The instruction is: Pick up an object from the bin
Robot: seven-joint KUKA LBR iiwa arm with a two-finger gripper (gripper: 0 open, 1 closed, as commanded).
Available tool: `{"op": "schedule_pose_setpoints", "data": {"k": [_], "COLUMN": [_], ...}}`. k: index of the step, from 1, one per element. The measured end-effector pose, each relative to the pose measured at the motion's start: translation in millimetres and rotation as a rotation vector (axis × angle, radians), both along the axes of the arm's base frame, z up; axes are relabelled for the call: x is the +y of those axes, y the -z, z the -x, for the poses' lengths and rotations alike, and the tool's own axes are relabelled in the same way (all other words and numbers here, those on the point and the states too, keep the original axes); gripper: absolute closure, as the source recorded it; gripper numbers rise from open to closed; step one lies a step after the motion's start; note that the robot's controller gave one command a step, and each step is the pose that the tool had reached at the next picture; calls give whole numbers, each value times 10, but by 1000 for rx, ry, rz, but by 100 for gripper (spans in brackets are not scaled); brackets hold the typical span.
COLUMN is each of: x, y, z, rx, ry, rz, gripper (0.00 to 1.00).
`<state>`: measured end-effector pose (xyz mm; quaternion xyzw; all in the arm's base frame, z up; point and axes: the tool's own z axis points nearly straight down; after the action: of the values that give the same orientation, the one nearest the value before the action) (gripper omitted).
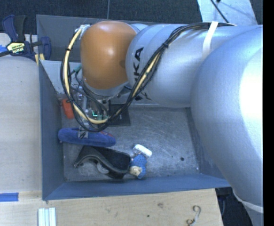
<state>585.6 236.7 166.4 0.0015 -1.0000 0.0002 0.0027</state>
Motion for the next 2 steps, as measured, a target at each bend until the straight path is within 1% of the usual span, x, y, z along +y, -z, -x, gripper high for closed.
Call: {"op": "schedule_pose_setpoints", "data": {"k": [1,2], "x": [-181,-174], "y": [937,915], "z": [-46,-63], "rx": [-14,-12], "ry": [-370,-368], "rz": [-4,-4], "gripper": [0,0]}}
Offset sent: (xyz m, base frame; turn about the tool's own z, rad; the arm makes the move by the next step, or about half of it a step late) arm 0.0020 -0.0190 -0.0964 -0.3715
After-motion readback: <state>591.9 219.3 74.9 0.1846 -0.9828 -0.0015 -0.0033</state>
